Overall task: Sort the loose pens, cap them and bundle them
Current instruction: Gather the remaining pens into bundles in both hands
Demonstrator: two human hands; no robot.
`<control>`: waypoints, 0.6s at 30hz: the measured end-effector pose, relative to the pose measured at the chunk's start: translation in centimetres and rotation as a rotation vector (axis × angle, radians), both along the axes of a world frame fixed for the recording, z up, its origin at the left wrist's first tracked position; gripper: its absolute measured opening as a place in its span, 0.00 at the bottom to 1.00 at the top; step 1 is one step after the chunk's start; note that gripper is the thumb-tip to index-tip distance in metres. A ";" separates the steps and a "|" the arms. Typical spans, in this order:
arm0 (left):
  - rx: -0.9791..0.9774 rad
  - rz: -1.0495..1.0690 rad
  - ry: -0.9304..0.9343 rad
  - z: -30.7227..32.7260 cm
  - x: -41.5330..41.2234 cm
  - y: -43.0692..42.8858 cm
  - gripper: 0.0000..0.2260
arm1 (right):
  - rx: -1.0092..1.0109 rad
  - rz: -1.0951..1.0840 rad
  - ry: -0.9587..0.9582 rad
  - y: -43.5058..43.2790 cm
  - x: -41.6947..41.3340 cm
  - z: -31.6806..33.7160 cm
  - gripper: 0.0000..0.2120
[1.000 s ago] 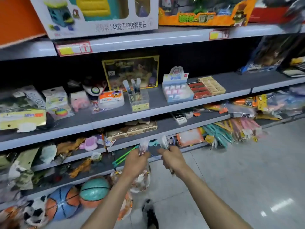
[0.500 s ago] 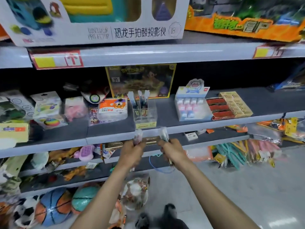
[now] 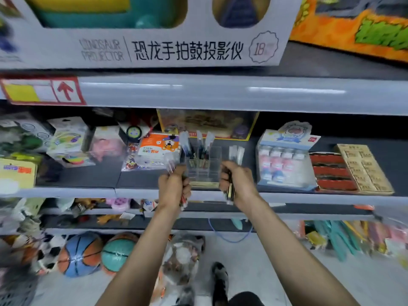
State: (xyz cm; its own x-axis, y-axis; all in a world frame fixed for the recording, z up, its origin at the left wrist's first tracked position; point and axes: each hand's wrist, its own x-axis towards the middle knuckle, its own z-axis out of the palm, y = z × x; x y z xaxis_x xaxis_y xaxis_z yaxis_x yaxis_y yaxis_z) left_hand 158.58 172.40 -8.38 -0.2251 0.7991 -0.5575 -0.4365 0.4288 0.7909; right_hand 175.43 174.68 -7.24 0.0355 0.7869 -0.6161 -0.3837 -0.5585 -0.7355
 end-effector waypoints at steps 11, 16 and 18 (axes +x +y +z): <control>0.145 0.419 -0.131 -1.6 1.2 5.9 0.04 | 0.023 -0.299 0.282 6.2 -0.6 -1.9 0.13; 0.213 0.472 -0.097 -2.6 2.0 7.7 0.09 | 0.099 -0.365 0.273 9.2 -0.6 -1.9 0.13; 0.237 0.496 -0.058 -3.0 2.3 7.9 0.10 | 0.125 -0.369 0.232 10.3 -0.7 -1.8 0.13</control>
